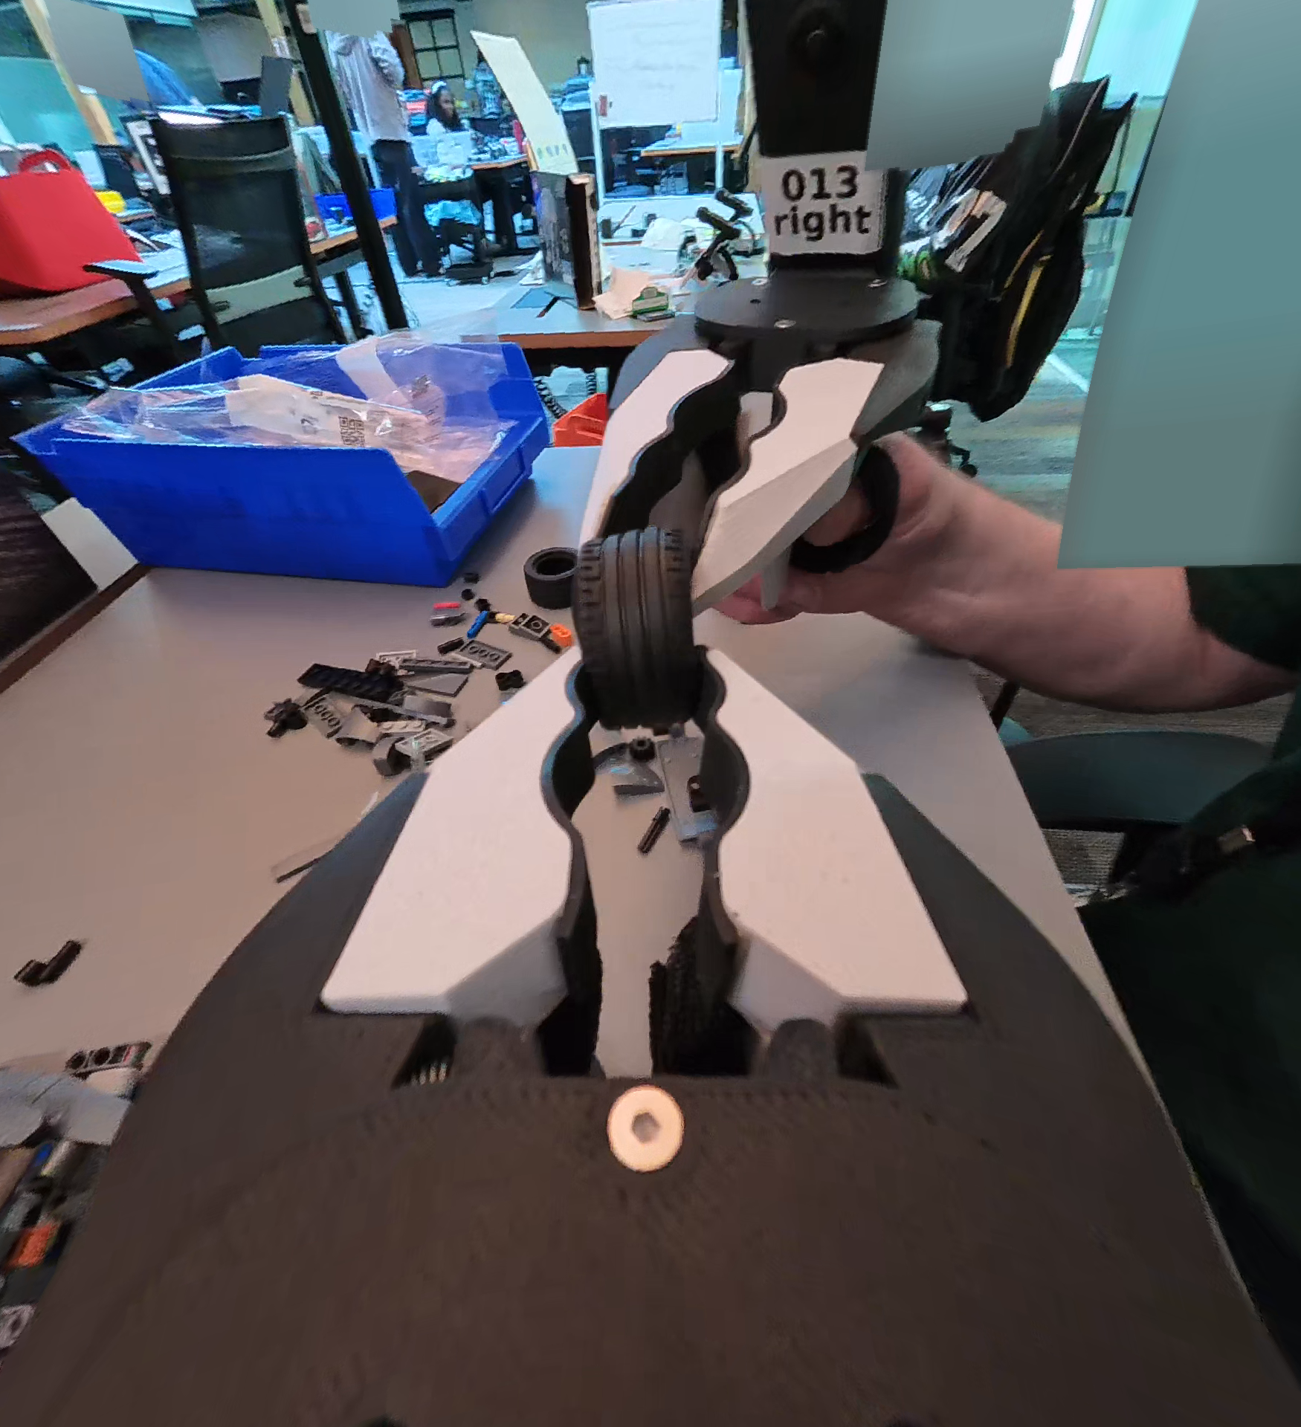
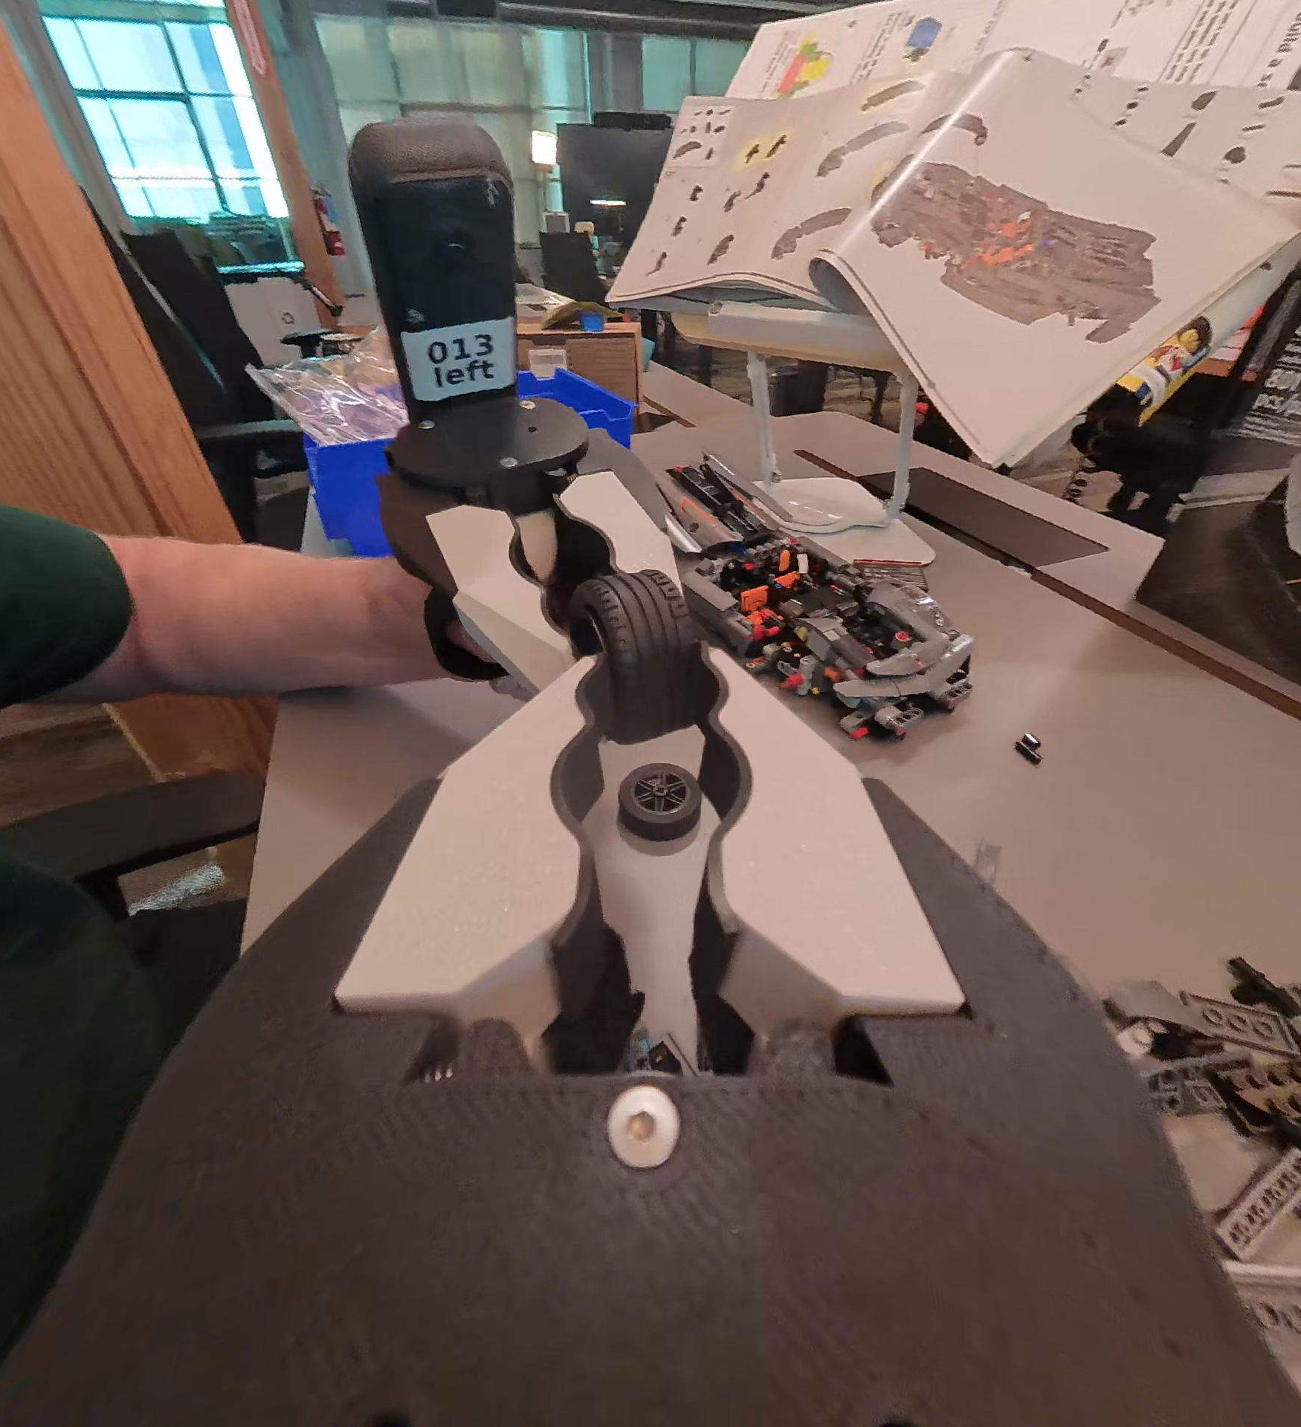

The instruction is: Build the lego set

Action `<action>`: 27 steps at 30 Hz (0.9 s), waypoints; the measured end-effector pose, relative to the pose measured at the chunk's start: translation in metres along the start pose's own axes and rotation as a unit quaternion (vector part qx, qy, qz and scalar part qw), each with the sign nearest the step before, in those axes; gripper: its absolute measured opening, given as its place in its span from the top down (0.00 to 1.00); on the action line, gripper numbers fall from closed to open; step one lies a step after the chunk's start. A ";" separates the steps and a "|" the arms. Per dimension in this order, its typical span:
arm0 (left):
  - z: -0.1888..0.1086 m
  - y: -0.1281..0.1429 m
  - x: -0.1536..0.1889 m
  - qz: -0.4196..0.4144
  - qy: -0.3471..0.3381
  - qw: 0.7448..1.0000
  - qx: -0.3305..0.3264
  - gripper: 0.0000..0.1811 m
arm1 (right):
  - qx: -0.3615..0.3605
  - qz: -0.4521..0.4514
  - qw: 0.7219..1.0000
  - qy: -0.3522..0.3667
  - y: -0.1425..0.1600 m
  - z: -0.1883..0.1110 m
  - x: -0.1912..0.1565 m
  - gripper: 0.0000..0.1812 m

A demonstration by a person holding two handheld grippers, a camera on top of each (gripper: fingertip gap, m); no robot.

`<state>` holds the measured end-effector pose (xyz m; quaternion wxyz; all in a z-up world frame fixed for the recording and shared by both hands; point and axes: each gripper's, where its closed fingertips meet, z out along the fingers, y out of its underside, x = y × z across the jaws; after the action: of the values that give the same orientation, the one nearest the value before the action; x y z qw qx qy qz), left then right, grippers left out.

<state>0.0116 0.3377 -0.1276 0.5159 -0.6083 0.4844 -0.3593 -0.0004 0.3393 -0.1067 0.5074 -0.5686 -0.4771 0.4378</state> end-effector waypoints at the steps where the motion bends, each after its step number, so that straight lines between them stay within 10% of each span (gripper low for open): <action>1: 0.001 0.002 -0.003 0.008 -0.013 1.000 -0.007 0.88 | -0.004 -0.004 1.000 0.008 0.001 0.001 0.001 0.90; 27: -0.011 -0.013 -0.010 0.024 -0.039 0.999 0.008 0.88 | 0.015 0.017 1.000 -0.003 0.004 0.000 0.007 0.89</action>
<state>0.0014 0.3443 -0.1123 0.5477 -0.6062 0.4752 -0.3267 0.0009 0.3463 -0.1110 0.5072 -0.5674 -0.4623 0.4550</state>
